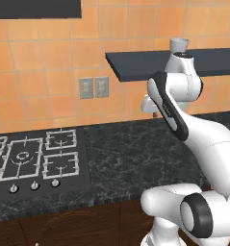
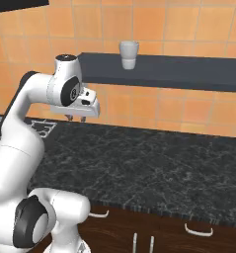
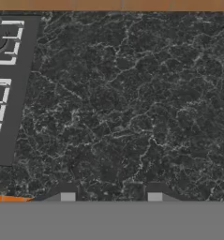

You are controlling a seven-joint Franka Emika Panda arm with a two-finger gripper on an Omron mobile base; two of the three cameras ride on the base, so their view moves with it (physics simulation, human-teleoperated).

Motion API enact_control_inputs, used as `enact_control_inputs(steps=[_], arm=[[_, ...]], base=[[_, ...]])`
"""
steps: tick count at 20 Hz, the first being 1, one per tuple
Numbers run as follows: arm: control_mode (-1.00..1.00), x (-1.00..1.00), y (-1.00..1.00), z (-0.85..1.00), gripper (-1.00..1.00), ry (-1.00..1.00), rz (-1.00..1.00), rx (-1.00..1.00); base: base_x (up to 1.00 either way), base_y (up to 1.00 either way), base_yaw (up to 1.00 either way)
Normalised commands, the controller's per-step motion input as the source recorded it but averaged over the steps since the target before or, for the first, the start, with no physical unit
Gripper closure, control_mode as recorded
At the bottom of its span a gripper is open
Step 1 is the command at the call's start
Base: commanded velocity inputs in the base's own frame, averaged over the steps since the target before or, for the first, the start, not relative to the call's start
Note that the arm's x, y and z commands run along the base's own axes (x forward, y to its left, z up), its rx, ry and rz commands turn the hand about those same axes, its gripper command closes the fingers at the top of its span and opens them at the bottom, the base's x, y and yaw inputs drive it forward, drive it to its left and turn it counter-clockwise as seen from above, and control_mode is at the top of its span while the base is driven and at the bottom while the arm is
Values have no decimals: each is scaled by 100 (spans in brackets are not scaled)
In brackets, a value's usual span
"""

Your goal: Take a straw from the drawer in front and place it inside the glass cup on the dining counter.

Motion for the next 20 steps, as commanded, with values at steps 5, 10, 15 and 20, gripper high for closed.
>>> enact_control_inputs(steps=[5,10,15,20], arm=[[100,0,0,0,-100,0,0,0],[100,0,0,0,-100,0,0,0],[100,0,0,0,-100,0,0,0],[100,0,0,0,-100,0,0,0]], base=[[-52,8,-4],[-39,69,-30],[-6,88,-36],[3,84,-30]])
